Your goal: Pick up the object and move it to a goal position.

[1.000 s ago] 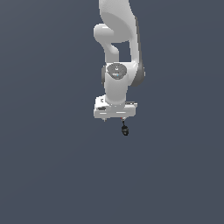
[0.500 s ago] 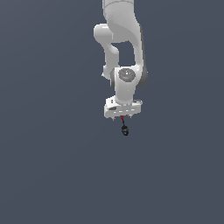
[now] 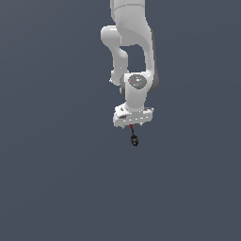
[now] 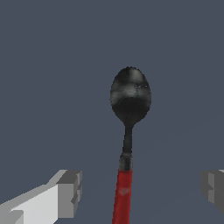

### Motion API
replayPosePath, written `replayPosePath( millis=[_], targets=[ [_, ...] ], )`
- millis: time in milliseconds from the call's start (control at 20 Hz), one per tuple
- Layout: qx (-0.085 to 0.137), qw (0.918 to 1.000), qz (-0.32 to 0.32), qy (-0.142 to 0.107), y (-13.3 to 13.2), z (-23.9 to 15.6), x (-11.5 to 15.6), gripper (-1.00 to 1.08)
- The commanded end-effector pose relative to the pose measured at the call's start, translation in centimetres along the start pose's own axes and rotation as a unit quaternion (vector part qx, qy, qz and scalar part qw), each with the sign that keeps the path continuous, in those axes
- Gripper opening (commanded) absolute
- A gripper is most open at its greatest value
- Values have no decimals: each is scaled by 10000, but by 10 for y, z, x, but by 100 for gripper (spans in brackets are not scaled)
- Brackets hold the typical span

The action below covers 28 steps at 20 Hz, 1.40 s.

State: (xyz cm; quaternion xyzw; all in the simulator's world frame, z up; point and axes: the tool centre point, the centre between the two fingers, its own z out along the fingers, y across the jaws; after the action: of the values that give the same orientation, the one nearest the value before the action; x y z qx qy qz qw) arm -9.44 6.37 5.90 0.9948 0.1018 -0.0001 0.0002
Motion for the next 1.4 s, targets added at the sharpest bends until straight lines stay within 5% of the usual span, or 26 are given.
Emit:
replayPosePath(
  millis=[0, 700, 750, 1350],
  targets=[
    [0, 10000, 0, -3, 0, 5, -1, 100],
    [1, 10000, -10, 0, -1, 49, -1, 100],
    [1, 10000, -10, 0, -1, 49, -1, -100],
    [7, 10000, -32, 1, -2, 48, -1, -100]
  ],
)
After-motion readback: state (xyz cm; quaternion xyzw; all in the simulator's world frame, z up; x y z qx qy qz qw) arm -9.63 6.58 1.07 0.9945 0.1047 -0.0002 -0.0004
